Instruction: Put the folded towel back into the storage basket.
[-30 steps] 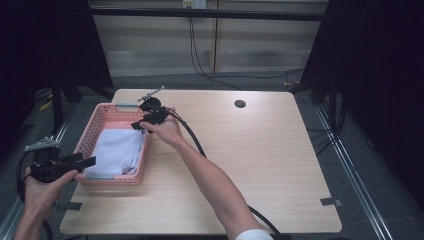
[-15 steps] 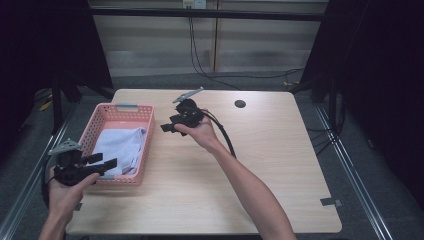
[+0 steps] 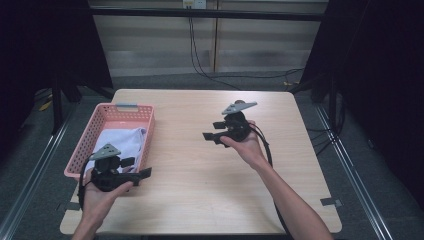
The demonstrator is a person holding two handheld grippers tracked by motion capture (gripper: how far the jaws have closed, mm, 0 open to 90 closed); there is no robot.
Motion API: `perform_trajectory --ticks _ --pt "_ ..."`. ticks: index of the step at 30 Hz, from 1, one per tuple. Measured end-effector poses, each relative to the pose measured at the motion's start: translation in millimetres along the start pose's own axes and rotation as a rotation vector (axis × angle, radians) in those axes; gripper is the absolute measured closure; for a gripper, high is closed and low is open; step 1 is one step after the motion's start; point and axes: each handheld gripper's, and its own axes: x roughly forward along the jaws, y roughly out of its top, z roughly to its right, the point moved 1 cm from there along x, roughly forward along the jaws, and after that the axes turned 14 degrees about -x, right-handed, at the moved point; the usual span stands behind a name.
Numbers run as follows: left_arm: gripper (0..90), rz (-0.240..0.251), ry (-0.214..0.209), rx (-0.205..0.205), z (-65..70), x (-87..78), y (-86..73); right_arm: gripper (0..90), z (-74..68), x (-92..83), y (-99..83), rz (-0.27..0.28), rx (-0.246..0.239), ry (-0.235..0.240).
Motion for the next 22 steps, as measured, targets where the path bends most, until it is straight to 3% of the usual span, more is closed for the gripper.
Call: perform_trajectory --ticks 2,10,11,13,15,16,17,19,22 --pt "25.2 -0.033 -0.020 0.008 6.4 8.8 0.1 36.1 -2.2 -12.8 -10.3 -0.010 0.000 -0.009" --pt "25.9 -0.087 -0.032 0.042 32.0 41.1 -15.4 35.0 -18.7 -66.2 -61.5 -0.005 0.041 -0.041" --pt "25.8 -0.090 -0.042 0.039 34.1 43.2 -18.3 35.0 -21.3 -74.0 -71.6 -0.007 0.046 -0.042" --pt "25.9 -0.119 -0.119 -0.005 38.8 49.6 -26.5 33.1 -25.6 -84.6 -86.0 -0.025 0.048 -0.087" --pt "28.1 -0.106 -0.059 0.064 47.1 54.0 -35.5 32.9 -27.9 -97.5 -104.3 -0.006 0.101 -0.089" --pt "27.1 -0.118 -0.052 0.075 48.8 55.7 -37.6 32.0 -29.2 -102.2 -109.3 -0.024 0.106 -0.101" --pt "26.7 -0.134 -0.065 0.072 49.3 57.7 -41.1 31.8 -30.9 -106.4 -112.5 -0.033 0.105 -0.116" --pt "27.9 -0.112 -0.043 0.075 47.8 59.3 -48.6 30.9 -35.2 -117.8 -122.0 -0.021 0.114 -0.121" --pt "29.2 -0.157 -0.023 0.093 42.1 66.0 -55.7 29.2 -38.6 -129.4 -139.7 -0.028 0.118 -0.149"
